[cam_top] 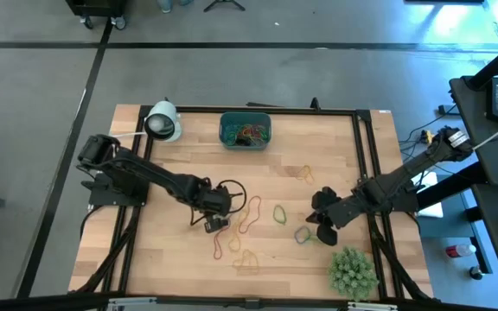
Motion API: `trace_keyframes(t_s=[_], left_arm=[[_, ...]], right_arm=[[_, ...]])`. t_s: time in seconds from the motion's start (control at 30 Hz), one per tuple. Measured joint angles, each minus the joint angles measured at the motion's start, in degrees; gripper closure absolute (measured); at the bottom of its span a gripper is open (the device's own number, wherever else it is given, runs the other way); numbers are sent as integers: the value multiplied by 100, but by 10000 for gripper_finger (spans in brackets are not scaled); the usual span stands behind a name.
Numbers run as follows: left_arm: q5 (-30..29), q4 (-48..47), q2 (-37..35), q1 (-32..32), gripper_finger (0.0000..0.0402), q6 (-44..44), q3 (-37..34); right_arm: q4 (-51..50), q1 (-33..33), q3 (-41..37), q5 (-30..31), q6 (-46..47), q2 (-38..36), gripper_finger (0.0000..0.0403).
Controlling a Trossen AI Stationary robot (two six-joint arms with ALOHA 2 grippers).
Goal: Pick and place rubber bands into bin
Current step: Put the blue rubber band into the blue bin
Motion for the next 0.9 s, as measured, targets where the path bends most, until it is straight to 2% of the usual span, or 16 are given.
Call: trace_keyframes(t_s=[0.13, 0.53, 0.9], left_arm=[[-1, -1, 144, 135, 389, -123, -2], [-53, -70, 297, 481, 310, -57, -3], [12, -54, 786, 443, 310, 124, 15]], right_arm=[[14, 88, 0, -2, -17, 0, 395], [5, 190, 0, -4, -125, 2, 399], [0, 188, -4, -9, -172, 5, 390]])
